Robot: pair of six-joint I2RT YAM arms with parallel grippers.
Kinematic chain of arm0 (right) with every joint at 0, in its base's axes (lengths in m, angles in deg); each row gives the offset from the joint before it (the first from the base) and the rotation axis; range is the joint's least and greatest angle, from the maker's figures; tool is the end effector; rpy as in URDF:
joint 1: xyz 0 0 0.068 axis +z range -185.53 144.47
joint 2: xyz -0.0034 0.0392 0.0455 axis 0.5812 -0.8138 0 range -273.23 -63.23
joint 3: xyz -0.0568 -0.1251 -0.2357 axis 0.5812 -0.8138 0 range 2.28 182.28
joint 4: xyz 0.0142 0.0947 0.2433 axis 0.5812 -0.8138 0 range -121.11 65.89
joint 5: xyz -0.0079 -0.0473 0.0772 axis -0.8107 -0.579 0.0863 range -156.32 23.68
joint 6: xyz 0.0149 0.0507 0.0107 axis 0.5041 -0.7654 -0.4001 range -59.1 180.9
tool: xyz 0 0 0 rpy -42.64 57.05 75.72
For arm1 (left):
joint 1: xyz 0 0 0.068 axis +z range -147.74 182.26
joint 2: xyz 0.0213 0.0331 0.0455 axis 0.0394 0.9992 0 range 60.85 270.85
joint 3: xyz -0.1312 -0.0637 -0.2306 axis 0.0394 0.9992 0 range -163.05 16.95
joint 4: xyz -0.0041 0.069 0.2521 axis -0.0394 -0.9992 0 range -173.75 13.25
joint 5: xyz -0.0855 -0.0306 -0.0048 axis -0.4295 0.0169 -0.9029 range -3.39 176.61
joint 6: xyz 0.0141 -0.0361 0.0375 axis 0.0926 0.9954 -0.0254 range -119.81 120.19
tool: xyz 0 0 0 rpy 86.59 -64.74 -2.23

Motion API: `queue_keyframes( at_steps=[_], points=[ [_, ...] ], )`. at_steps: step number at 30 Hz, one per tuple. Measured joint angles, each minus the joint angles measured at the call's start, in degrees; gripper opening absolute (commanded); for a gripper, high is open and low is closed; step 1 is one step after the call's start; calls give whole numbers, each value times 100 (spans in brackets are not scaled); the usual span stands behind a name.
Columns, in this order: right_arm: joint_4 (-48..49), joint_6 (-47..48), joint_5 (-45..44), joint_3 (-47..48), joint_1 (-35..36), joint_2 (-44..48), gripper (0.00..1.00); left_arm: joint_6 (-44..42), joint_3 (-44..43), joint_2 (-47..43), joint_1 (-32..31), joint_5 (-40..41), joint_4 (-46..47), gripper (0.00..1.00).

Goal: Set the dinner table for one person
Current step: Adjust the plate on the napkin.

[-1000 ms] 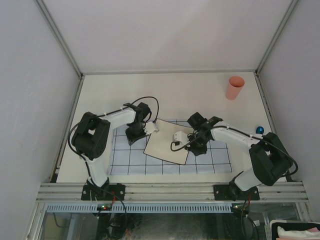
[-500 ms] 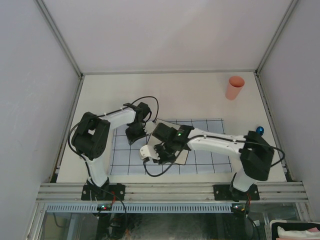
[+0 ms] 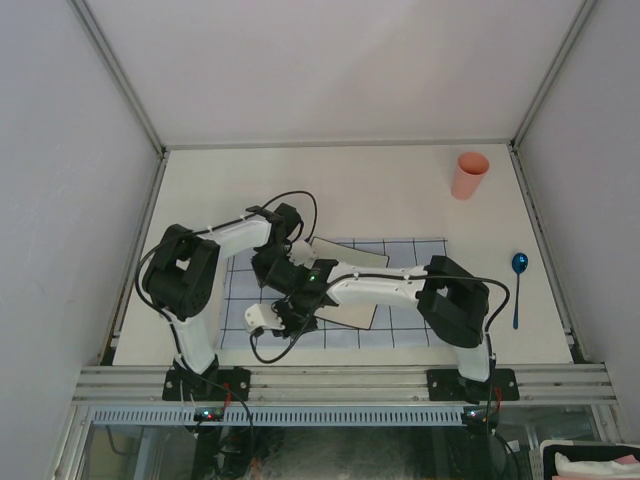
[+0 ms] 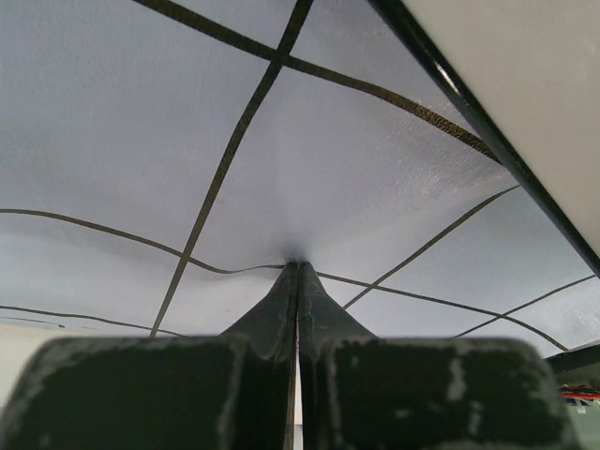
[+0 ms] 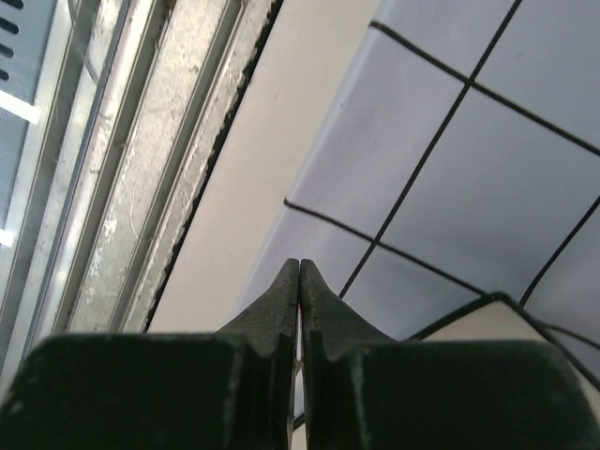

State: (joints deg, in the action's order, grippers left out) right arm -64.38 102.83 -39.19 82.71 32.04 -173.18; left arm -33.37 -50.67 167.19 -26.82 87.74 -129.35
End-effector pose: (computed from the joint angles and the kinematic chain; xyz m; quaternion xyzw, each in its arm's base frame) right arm 0.1335 0.3660 0.1939 -0.8053 0.5187 0.2631 0.1150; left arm 0.2803 -0.1551 0.1509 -0.5199 -0.8541 -0.0093 0.0119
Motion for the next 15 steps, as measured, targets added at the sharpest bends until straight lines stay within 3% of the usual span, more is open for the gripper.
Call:
queue_keyframes(
  at_steps=[15],
  points=[
    [391,-81,35,243,173,-734,0,2,0,0,0,0,0,0]
  ],
)
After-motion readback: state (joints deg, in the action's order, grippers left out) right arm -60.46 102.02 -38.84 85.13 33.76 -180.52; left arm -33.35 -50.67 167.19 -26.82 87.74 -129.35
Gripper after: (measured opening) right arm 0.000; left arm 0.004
